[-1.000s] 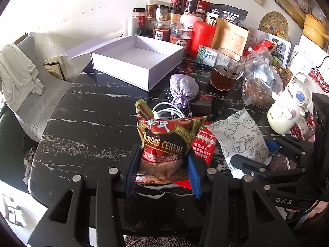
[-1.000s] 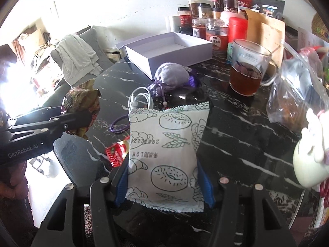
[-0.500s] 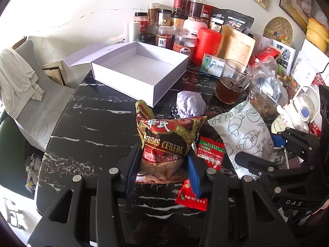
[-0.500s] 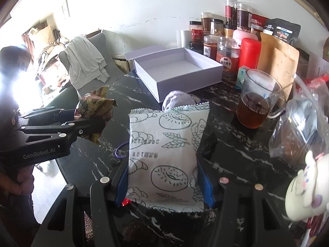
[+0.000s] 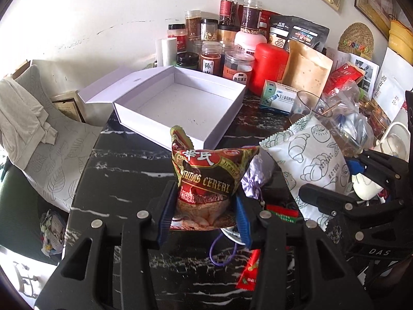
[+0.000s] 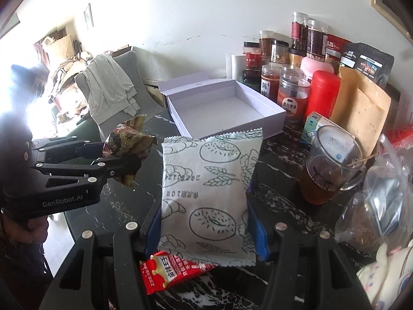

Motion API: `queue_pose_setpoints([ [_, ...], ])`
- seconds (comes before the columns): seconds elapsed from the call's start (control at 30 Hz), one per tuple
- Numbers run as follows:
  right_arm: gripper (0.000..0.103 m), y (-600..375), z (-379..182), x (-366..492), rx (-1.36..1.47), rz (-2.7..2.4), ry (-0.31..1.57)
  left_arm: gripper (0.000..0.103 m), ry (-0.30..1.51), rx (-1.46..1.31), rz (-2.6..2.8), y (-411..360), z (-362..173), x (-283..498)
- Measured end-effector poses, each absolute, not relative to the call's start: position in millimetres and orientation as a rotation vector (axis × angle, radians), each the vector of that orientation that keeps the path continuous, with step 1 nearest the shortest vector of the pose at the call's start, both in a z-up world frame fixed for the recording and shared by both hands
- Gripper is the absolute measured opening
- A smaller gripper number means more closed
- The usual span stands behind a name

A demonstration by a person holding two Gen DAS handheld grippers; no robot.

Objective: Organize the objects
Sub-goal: 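Lift and carry the cereal bag with left tool while right tool carries the sachet toward the white box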

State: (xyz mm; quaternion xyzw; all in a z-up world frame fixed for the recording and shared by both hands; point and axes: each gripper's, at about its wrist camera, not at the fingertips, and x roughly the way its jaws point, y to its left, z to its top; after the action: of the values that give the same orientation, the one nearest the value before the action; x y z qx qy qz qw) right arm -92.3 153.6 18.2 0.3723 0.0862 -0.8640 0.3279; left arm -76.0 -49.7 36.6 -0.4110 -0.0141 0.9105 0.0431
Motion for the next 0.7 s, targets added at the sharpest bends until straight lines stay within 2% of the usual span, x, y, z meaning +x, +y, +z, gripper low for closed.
queue_pose_setpoints([
  [0.7, 0.059, 106.5, 42.8, -175.8, 0.904, -2.285, 0.25, 0.04, 0.075, -1.253, 2.767, -76.9, 39.8, -186.9],
])
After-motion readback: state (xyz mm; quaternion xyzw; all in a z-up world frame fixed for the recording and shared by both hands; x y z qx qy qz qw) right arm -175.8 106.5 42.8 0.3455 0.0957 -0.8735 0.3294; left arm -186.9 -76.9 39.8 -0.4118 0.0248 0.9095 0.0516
